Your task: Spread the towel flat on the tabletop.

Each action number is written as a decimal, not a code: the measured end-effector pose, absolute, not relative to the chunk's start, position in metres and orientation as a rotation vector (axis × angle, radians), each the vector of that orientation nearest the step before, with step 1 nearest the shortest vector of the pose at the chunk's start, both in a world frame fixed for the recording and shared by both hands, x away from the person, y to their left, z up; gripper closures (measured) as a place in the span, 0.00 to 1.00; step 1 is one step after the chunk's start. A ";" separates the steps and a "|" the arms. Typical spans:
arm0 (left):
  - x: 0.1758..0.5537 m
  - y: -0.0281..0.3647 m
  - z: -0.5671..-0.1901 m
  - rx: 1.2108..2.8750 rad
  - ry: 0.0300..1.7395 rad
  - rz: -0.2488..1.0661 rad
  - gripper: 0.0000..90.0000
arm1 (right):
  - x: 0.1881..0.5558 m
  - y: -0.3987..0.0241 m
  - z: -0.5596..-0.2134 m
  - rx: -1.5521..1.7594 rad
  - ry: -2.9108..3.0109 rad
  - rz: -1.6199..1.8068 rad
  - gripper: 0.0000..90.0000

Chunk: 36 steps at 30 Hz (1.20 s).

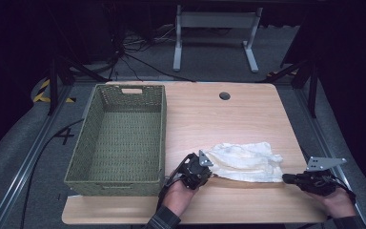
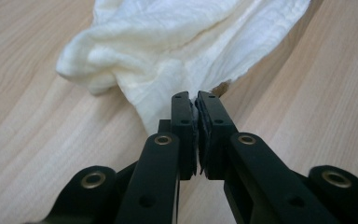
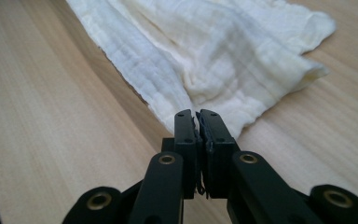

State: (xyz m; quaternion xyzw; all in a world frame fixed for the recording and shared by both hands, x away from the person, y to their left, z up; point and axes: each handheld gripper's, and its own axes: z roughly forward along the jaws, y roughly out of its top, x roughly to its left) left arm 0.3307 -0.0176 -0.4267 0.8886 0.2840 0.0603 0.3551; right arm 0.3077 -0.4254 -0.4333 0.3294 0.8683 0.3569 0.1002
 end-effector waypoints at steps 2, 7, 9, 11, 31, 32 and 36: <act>0.327 -0.016 -0.427 2.294 0.731 0.162 0.88 | 0.302 -0.429 -0.434 0.971 2.569 1.077 0.90; 0.326 -0.016 -0.421 2.260 0.715 0.153 0.85 | 0.297 -0.435 -0.428 0.985 2.504 1.132 0.85; 0.330 -0.018 -0.422 2.267 0.703 0.137 0.92 | 0.299 -0.434 -0.427 0.985 2.500 1.141 0.90; 0.333 -0.020 -0.424 2.275 0.699 0.127 0.98 | 0.300 -0.433 -0.427 0.977 2.507 1.136 0.92; 0.366 -0.047 -0.451 2.435 0.641 0.141 1.00 | 0.333 -0.410 -0.451 0.948 2.575 0.977 1.00; 0.365 -0.046 -0.451 2.435 0.641 0.131 1.00 | 0.333 -0.410 -0.451 0.940 2.574 0.975 1.00; 0.360 -0.040 -0.451 2.438 0.643 0.105 1.00 | 0.329 -0.410 -0.451 0.929 2.596 0.989 1.00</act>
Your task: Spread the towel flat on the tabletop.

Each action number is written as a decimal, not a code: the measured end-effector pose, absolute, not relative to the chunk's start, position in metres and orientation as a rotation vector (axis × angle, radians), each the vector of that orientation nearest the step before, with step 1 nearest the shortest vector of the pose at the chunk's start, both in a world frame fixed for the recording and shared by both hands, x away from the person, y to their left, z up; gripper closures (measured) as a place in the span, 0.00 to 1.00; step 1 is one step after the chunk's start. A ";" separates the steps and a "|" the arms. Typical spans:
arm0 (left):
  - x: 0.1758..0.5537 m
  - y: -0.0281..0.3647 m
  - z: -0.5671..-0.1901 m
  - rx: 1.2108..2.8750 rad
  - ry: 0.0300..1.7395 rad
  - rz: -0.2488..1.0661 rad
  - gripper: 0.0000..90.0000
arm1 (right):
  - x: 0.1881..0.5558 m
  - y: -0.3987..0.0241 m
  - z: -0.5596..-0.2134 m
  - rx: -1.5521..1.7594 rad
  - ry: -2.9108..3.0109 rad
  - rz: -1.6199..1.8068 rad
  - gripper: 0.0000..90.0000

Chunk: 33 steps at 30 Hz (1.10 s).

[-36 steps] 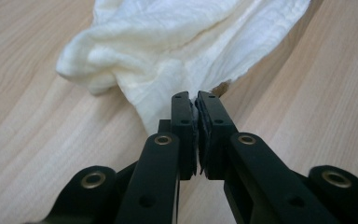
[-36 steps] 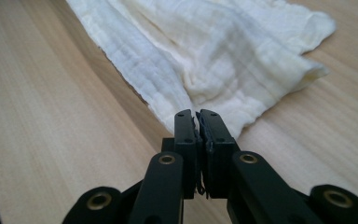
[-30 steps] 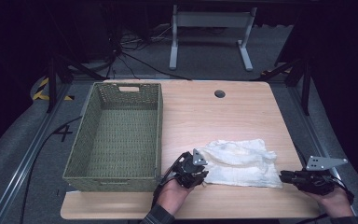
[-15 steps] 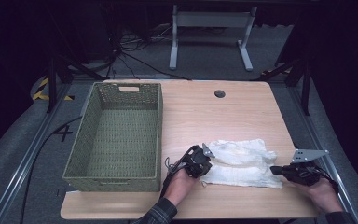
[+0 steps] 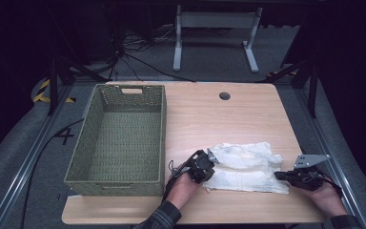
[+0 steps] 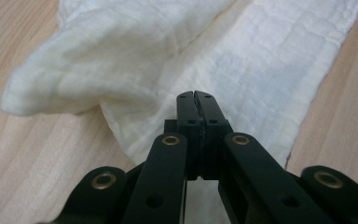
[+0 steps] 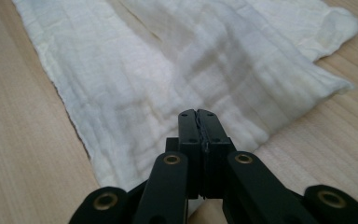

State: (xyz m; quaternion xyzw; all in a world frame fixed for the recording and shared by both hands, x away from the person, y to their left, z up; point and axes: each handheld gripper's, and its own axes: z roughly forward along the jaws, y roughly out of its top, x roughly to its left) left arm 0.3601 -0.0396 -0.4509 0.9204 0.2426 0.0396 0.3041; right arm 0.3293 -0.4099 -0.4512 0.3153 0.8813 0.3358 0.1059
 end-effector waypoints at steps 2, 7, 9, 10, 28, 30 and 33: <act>0.357 -0.037 -0.451 2.435 0.649 0.094 1.00 | 0.327 -0.409 -0.451 0.917 2.614 0.995 1.00; 0.344 -0.033 -0.451 2.444 0.637 0.079 1.00 | 0.319 -0.406 -0.450 0.872 2.641 0.983 1.00; 0.339 -0.032 -0.451 2.450 0.626 0.074 1.00 | 0.314 -0.404 -0.450 0.852 2.657 0.983 1.00; 0.337 -0.031 -0.451 2.454 0.626 0.067 1.00 | 0.313 -0.404 -0.450 0.844 2.663 0.984 1.00; 0.320 -0.030 -0.446 2.452 0.625 0.006 1.00 | 0.294 -0.399 -0.448 0.774 2.761 0.975 0.99; 0.324 -0.028 -0.442 2.426 0.648 0.018 1.00 | 0.295 -0.400 -0.448 0.780 2.765 1.001 0.96; 0.335 -0.027 -0.435 2.379 0.695 0.067 0.96 | 0.297 -0.398 -0.447 0.780 2.748 1.025 0.94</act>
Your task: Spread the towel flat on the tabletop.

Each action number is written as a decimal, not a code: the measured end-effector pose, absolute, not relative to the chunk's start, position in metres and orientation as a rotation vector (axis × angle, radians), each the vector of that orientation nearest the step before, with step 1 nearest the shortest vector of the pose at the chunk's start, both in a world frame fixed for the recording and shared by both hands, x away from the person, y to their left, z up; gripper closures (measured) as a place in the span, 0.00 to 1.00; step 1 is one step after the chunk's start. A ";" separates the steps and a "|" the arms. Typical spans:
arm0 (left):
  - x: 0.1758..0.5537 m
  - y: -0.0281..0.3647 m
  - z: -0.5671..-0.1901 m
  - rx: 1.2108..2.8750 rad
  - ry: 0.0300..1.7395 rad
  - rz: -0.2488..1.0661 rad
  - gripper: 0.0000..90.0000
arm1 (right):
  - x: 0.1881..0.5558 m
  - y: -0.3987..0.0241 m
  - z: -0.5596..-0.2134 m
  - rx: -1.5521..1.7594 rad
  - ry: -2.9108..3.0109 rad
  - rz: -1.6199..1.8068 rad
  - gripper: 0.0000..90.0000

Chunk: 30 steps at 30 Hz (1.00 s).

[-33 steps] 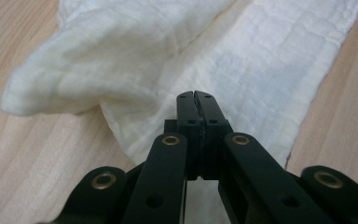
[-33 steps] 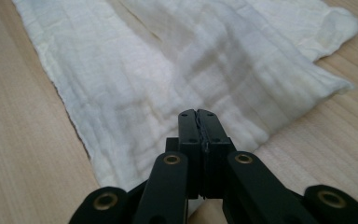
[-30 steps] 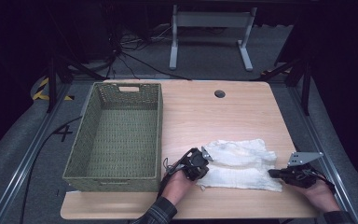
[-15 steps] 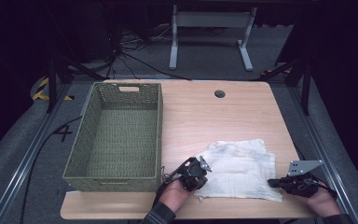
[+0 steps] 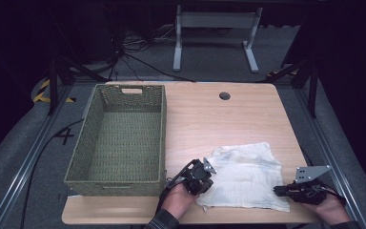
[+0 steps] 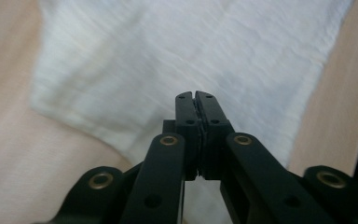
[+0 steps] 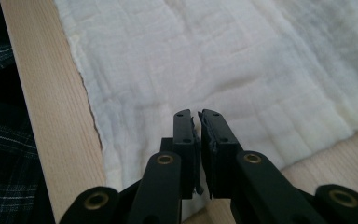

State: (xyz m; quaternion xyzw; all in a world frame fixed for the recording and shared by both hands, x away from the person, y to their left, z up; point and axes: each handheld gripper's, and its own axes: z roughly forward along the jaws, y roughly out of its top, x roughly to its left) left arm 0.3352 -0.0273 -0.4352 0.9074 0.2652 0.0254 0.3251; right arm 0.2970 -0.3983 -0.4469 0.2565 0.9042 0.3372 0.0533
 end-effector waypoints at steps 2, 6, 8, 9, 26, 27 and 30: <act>0.344 -0.028 -0.431 2.355 0.717 0.092 0.94 | 0.298 -0.397 -0.446 0.775 2.740 1.039 0.93; 0.364 -0.029 -0.425 2.313 0.769 0.133 0.92 | 0.299 -0.395 -0.447 0.772 2.741 1.031 0.89; 0.377 -0.030 -0.423 2.306 0.793 0.158 0.90 | 0.299 -0.396 -0.447 0.774 2.741 1.030 0.88; 0.381 -0.031 -0.423 2.308 0.800 0.166 0.90 | 0.299 -0.396 -0.447 0.774 2.738 1.032 0.87; 0.414 -0.045 -0.448 2.386 0.858 0.166 0.81 | 0.300 -0.396 -0.449 0.773 2.754 1.019 0.86; 0.414 -0.045 -0.448 2.388 0.854 0.167 0.82 | 0.300 -0.396 -0.449 0.773 2.754 1.020 0.86; 0.413 -0.046 -0.449 2.389 0.827 0.135 0.94 | 0.300 -0.396 -0.449 0.773 2.754 1.018 0.86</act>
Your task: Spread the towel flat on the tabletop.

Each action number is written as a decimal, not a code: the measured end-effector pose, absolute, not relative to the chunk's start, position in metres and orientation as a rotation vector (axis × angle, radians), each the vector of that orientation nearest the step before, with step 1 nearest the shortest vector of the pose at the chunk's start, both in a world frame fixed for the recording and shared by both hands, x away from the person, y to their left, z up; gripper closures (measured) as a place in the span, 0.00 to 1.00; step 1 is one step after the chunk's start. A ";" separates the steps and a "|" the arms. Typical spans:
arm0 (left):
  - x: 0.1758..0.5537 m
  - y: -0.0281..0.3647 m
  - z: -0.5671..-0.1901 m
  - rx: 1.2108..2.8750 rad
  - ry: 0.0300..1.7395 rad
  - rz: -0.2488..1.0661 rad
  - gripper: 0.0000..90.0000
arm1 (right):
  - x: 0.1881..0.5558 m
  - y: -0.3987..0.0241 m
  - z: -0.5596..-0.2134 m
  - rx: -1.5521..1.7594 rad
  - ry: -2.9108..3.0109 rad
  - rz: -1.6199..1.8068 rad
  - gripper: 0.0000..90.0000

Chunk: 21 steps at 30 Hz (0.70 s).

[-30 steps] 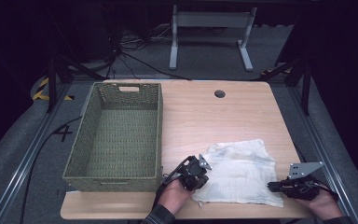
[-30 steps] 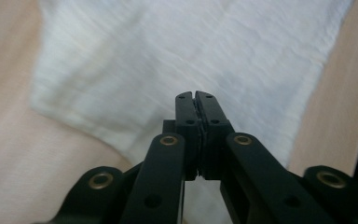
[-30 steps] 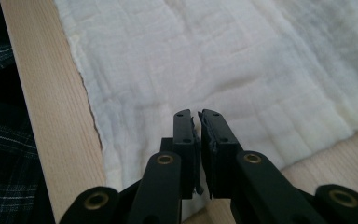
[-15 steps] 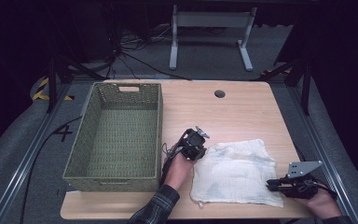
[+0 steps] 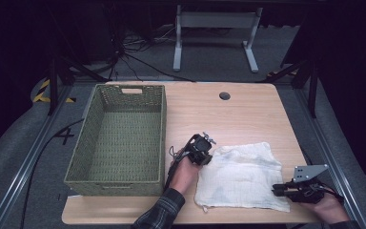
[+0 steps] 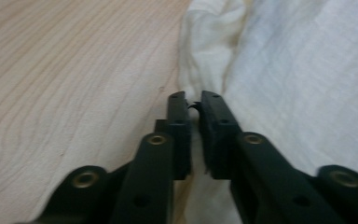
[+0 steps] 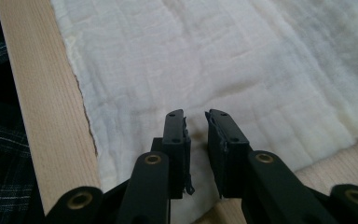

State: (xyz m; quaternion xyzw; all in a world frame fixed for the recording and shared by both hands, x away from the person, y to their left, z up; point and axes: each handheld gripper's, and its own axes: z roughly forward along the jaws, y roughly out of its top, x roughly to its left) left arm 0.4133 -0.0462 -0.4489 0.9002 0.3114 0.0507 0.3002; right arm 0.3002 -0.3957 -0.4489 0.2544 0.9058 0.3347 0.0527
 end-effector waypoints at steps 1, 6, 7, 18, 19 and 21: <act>0.413 -0.047 -0.448 2.398 0.822 0.140 0.96 | 0.300 -0.396 -0.449 0.774 2.754 1.018 0.86; 0.415 -0.047 -0.447 2.395 0.853 0.147 0.99 | 0.300 -0.396 -0.449 0.770 2.753 1.015 0.87; 0.416 -0.046 -0.445 2.394 0.857 0.159 0.99 | 0.300 -0.396 -0.449 0.768 2.751 1.011 0.87; 0.430 -0.043 -0.435 2.351 0.917 0.208 0.99 | 0.299 -0.396 -0.450 0.760 2.743 0.997 0.97; 0.432 -0.042 -0.435 2.344 0.922 0.220 0.99 | 0.299 -0.396 -0.450 0.761 2.742 0.997 0.97; 0.437 -0.041 -0.434 2.338 0.949 0.238 0.99 | 0.299 -0.396 -0.450 0.755 2.743 0.992 0.99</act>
